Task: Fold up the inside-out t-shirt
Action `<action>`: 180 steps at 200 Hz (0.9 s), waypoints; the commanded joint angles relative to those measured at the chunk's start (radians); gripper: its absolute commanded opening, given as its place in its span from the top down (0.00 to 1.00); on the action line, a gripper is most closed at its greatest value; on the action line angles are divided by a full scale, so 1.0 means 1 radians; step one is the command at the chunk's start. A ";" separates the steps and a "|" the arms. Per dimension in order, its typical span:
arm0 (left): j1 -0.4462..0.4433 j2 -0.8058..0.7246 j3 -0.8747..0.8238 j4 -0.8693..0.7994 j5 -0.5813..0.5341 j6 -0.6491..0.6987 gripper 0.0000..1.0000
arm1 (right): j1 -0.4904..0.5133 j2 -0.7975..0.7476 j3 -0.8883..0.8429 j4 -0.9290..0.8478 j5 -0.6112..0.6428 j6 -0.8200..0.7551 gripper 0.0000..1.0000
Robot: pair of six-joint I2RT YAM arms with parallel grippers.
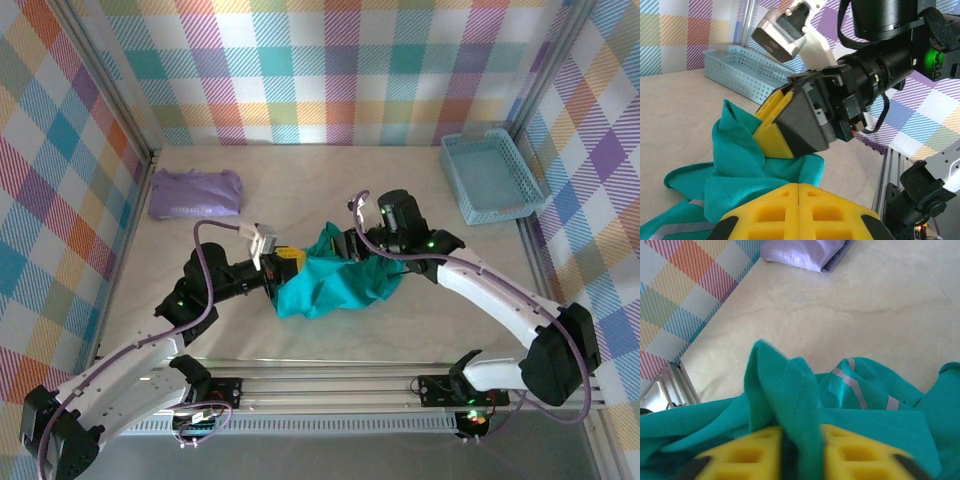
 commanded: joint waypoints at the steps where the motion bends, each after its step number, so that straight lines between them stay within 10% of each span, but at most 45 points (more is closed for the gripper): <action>1: -0.013 -0.009 -0.040 -0.013 -0.019 0.014 1.00 | -0.011 -0.061 -0.031 0.136 -0.001 0.055 1.00; 69: -0.045 0.055 -0.116 -0.080 -0.005 0.023 1.00 | -0.143 -0.110 -0.189 0.477 -0.249 0.291 1.00; 118: -0.051 0.043 -0.018 -0.128 -0.163 0.001 0.62 | -0.146 -0.094 -0.187 0.422 -0.257 0.248 1.00; 180: -0.129 0.298 0.266 -0.328 -0.293 0.037 0.42 | -0.145 -0.105 -0.195 0.373 -0.260 0.219 1.00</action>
